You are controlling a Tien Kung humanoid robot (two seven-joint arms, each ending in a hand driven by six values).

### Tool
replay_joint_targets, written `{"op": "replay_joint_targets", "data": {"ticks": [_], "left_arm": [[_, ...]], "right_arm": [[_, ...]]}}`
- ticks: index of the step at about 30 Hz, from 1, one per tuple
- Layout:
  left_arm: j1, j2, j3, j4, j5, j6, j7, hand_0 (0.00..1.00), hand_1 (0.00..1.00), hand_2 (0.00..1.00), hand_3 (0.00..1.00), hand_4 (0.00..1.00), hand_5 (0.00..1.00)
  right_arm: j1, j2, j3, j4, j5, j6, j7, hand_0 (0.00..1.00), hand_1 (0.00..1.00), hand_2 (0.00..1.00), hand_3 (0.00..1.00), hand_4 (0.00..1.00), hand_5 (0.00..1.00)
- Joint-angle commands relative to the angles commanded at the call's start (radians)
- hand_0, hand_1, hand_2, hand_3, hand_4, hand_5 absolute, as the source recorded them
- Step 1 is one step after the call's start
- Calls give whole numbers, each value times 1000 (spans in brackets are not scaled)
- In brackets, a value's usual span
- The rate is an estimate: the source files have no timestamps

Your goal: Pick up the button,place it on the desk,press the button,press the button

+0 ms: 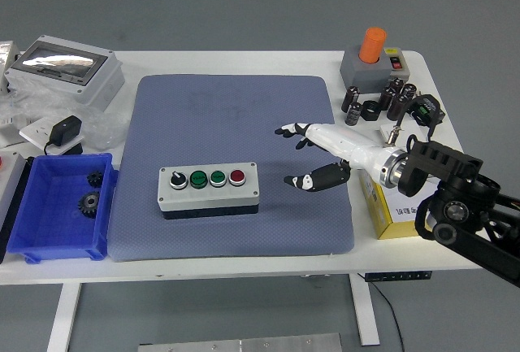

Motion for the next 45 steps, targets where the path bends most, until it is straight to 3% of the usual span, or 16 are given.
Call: {"op": "replay_joint_targets", "data": {"ticks": [4,5,10,17,36,40,45], "left_arm": [[0,-1,0,0,0,-1,2,720,703,678,783,446,888],[0,-1,0,0,0,-1,2,719,703,678,785,448,890],[-1,-5,1,-2,0,-3,8,719,703,678,785,448,890],[-3,-5,0,-2,0,-4,8,720,703,678,787,450,891],[-6,-8,-1,2,-1,-5,-1,719,703,677,791,456,898],[-5,-9,-2,3,-1,-5,-6,719,703,677,791,456,898],[-3,-9,-1,3,-2,-6,-5,720,703,677,791,457,900]], "right_arm": [[27,35,-32,-20,-5,20,-6,180,251,312,755,297,141],[32,44,-40,-26,-5,20,-5,110,166,199,768,231,87],[54,105,-83,-88,-6,2,-2,110,166,199,768,231,87],[66,162,-116,-141,-8,-27,6,106,150,184,794,198,23],[57,180,-190,-163,-52,-74,-13,105,143,179,794,209,15],[47,173,-158,-153,-48,-92,13,105,143,179,794,209,15],[6,148,-47,-108,70,-26,105,109,143,179,785,209,14]]}}
